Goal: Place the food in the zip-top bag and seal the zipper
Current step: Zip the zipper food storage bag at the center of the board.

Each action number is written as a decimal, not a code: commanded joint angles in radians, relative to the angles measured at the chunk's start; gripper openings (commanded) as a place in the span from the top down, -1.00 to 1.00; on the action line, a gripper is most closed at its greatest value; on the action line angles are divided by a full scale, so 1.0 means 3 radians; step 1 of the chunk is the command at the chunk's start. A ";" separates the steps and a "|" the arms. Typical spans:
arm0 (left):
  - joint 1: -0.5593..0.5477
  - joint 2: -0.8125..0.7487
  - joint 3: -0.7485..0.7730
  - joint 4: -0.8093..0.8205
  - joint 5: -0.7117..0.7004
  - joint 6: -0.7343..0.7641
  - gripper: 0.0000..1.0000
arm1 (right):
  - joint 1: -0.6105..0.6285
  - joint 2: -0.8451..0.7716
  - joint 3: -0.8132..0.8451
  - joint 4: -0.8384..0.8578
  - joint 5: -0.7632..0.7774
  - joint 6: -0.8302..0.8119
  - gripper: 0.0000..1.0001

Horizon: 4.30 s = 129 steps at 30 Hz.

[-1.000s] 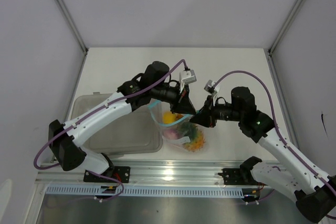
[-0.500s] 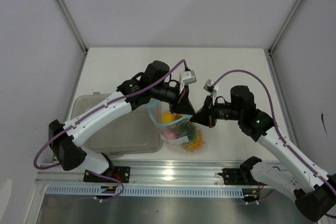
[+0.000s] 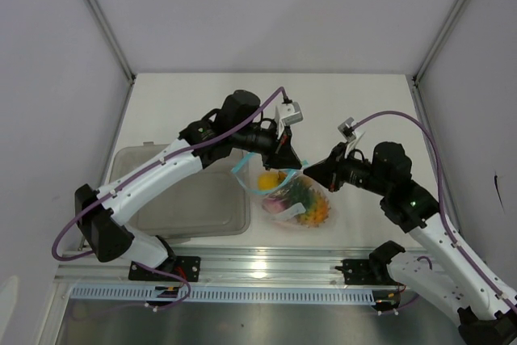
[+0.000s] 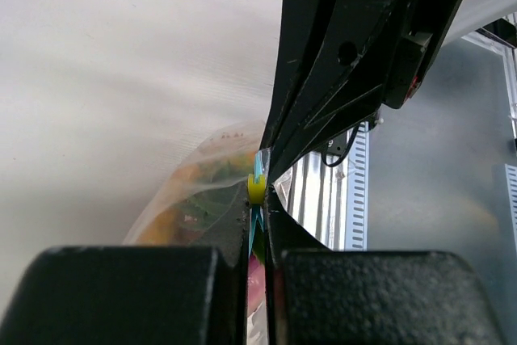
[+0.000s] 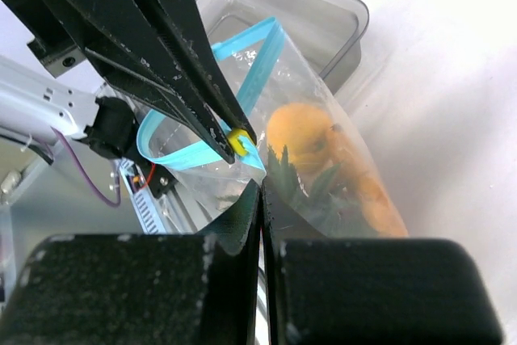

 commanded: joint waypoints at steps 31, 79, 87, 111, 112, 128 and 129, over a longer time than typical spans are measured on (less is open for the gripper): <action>0.0096 -0.0197 -0.0172 0.0474 0.0830 -0.0189 0.99 | -0.0046 0.0445 -0.0088 0.0680 -0.1511 0.0024 0.46; 0.0214 -0.0422 -0.0617 0.0019 0.0702 -0.0010 0.99 | -0.0311 -0.0205 -0.0421 0.1688 -0.0524 0.1088 1.00; 0.0255 -0.0494 -0.0592 -0.0042 0.0651 0.0031 0.99 | -0.0301 0.0086 -0.0166 0.1229 -0.1253 0.0695 1.00; 0.0250 -0.0039 0.0160 -0.0303 0.1009 0.0067 0.99 | 0.0276 0.0997 0.0975 -0.0909 -0.1373 -0.0932 0.73; 0.0250 -0.0039 0.0150 -0.0298 0.1004 0.0072 0.99 | 0.0276 0.1053 0.1016 -0.0940 -0.1388 -0.0973 0.77; 0.0275 -0.0233 -0.0203 -0.0426 0.0677 0.0189 0.99 | -0.0352 0.0527 0.0597 -0.0169 -0.0841 -0.0130 1.00; 0.0275 -0.0254 -0.0208 -0.0446 0.0651 0.0194 0.99 | -0.0413 0.0471 0.0531 -0.0128 -0.0826 -0.0094 1.00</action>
